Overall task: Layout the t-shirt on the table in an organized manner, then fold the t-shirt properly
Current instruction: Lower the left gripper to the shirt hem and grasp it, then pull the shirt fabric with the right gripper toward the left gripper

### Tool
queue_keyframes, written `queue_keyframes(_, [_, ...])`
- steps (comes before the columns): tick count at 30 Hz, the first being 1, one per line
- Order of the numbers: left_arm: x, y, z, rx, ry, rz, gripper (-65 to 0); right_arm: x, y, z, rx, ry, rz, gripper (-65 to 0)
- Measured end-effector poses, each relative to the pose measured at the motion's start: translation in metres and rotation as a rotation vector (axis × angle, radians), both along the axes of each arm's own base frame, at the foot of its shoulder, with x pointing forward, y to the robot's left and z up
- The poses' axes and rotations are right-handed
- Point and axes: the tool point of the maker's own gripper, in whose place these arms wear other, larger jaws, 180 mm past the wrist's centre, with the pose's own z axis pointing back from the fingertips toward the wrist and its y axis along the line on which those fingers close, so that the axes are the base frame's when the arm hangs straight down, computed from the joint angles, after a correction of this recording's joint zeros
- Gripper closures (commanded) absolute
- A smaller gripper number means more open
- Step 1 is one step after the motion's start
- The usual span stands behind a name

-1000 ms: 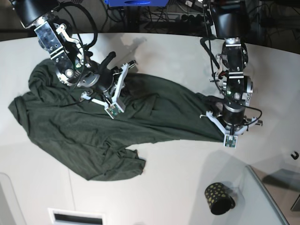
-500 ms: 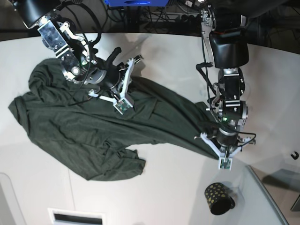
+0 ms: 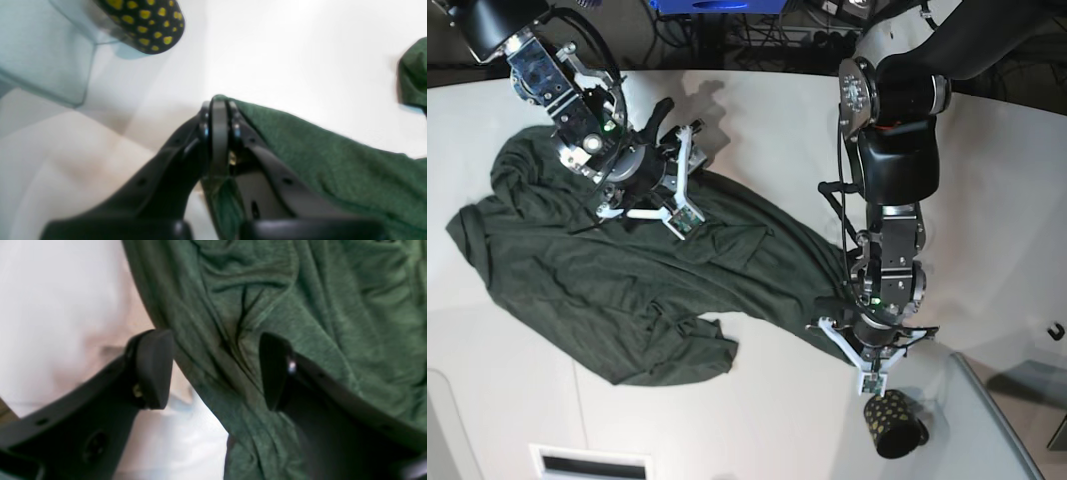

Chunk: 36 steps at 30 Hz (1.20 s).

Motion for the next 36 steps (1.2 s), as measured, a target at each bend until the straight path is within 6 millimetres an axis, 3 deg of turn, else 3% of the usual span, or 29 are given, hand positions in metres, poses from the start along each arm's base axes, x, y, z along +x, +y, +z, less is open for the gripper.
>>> queue_keyframes(5, [0.008, -0.011, 0.008, -0.019, -0.02, -0.006, -44.9, -0.011, 0.023, -0.001, -0.055, -0.047, 0.089, -39.2])
queue_keyframes(8, [0.009, -0.015, 0.01, -0.024, -0.025, -0.012, -57.1, -0.018, 0.035, -0.001, -0.053, -0.046, 0.134, -39.2])
queue_keyframes(10, [0.005, -0.012, 0.014, -0.015, -0.043, -0.009, -58.9, -0.022, 0.04, -0.002, -0.052, -0.042, 0.154, -39.2])
queue_keyframes(14, [-0.03, 0.007, 0.017, 0.036, -0.087, 0.024, -55.9, -0.009, 0.049, -0.001, -0.046, -0.054, 0.161, -39.0])
queue_keyframes(19, [-0.1, 0.018, -0.016, 0.077, -0.007, 0.038, -47.6, 0.003, 0.035, -0.02, -0.111, -0.025, 0.147, -36.6])
queue_keyframes(22, [-0.134, 0.023, -0.026, 0.103, 0.018, 0.027, -39.3, 0.004, 0.029, -0.033, -0.135, 0.006, 0.137, -26.3])
queue_keyframes(28, [-0.205, 0.057, -0.041, 0.21, 0.113, 0.033, -20.7, 0.009, 0.026, -0.045, -0.161, 0.031, 0.128, -4.8])
queue_keyframes(30, [-0.224, 0.056, -0.046, 0.216, 0.14, -0.005, -15.0, 0.005, 0.031, -0.04, -0.15, 0.028, 0.131, 0.0])
queue_keyframes(36, [-0.272, 0.077, -0.061, 0.267, 0.24, -0.024, -1.0, -0.005, 0.051, 0.0, -0.072, -0.031, 0.148, -0.3])
